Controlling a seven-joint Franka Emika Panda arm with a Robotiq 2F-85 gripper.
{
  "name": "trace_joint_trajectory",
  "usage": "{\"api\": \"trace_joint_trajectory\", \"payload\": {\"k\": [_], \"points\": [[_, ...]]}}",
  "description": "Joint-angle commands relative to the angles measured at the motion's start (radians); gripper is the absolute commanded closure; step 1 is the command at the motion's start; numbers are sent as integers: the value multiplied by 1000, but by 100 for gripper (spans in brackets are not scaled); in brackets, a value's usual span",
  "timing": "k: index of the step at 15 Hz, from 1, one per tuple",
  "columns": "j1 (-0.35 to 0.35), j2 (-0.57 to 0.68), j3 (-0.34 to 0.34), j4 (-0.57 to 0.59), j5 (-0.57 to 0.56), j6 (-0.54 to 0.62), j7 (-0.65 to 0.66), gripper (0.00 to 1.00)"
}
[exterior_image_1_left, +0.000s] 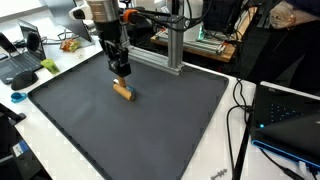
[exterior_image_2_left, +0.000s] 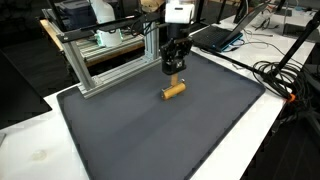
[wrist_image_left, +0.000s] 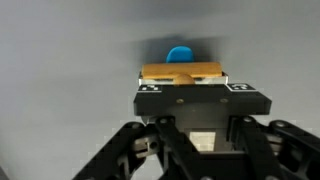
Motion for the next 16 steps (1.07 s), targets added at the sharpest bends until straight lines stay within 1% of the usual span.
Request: {"api": "trace_joint_trajectory", "payload": {"k": [1, 2, 5, 9, 16], "points": [[3, -10, 6, -10, 17, -61, -24, 78], [5, -6, 5, -9, 12, -61, -16, 78], [10, 5, 1, -13, 2, -6, -2, 78], [4, 17, 10, -5, 23, -49, -18, 78], [-2, 26, 18, -6, 39, -70, -37, 78]]}}
